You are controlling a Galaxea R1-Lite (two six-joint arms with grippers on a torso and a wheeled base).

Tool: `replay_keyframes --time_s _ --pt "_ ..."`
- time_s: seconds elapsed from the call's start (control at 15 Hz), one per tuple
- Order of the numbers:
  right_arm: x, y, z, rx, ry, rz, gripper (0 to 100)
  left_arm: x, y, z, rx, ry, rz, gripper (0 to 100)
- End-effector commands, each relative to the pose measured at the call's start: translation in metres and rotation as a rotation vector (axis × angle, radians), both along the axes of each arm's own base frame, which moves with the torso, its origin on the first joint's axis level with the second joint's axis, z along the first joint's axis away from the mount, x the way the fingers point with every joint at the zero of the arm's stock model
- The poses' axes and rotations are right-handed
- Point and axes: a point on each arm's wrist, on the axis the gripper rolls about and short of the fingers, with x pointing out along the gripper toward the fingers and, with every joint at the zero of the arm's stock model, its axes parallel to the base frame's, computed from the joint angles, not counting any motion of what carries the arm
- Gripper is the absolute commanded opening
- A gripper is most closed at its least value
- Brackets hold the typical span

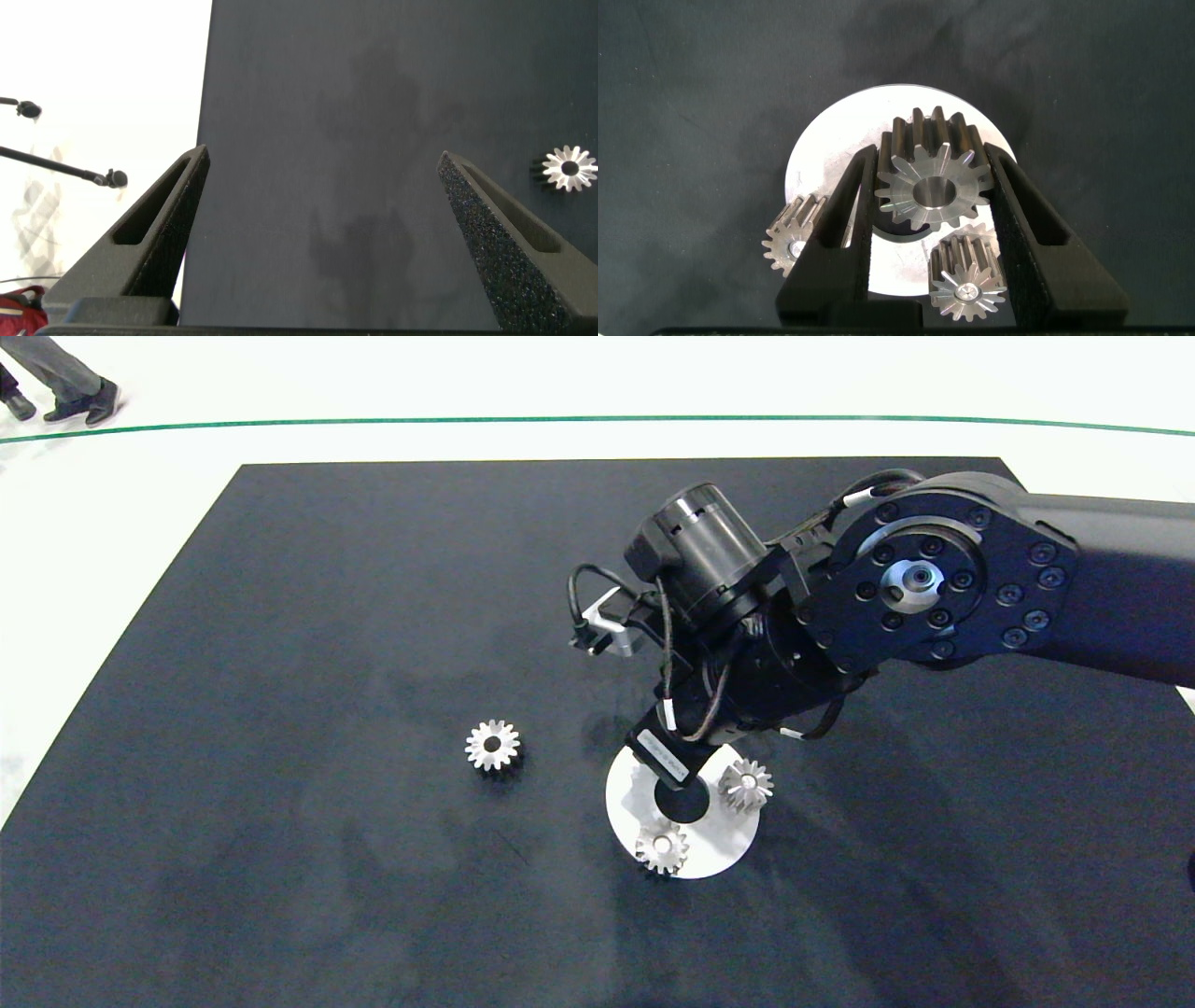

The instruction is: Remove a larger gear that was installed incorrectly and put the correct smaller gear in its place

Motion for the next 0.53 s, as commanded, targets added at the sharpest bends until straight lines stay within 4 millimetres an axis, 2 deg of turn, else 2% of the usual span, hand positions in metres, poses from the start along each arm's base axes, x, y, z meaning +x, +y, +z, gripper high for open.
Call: replay_keyframes --time_s 0.07,0.53 --pt "0.0009 0.0001 -0.0021 -0.008 0.006 -0.001 7 -0.0006 0.0003 0.0002 0.002 0.001 0.003 100" --pt "0.0023 0.0013 -0.0015 0.000 -0.010 -0.006 7 -0.0002 0.0002 0.0004 0.002 0.001 0.003 100"
